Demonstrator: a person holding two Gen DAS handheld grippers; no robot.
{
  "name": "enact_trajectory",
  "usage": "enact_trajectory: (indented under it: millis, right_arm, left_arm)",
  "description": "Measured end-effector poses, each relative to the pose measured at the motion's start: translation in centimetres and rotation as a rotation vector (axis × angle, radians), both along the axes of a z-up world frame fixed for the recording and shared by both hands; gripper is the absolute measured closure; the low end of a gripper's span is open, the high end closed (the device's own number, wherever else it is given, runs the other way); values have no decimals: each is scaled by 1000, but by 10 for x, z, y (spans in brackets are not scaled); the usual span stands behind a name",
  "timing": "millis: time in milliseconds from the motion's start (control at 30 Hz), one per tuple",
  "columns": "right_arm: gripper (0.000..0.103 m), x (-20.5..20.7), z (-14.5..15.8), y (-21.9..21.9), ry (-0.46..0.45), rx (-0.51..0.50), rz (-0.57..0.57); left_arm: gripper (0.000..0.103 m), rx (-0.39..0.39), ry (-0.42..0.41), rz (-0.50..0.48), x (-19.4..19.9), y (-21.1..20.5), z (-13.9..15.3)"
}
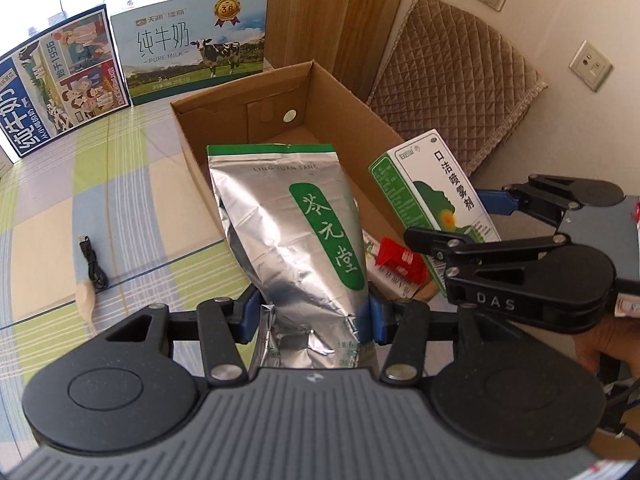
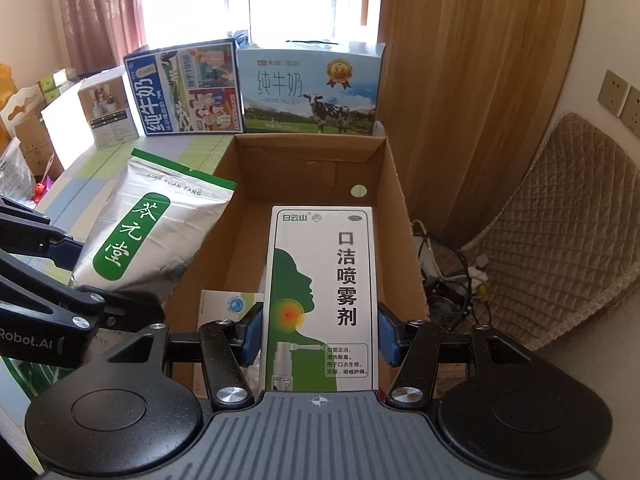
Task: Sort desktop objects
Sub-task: 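Open the left tool to drop the foil bag while the right tool drops the spray box into the box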
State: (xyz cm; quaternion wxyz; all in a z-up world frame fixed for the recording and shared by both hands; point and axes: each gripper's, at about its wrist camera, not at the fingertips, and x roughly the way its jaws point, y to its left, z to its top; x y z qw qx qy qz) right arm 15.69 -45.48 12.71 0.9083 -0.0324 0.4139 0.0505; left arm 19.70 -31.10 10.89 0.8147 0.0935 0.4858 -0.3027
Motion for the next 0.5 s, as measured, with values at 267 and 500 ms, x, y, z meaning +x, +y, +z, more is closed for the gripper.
enact_trajectory:
  millis: [267,500]
  right_arm:
    - [50,14,-6,-14,12,-4,-11]
    - [50,22,-13,-20,23,-6,-16]
  left_arm:
    - [57,-39,25,45,16,-15,-5]
    - [57,-67,47,90,30,-23,-11]
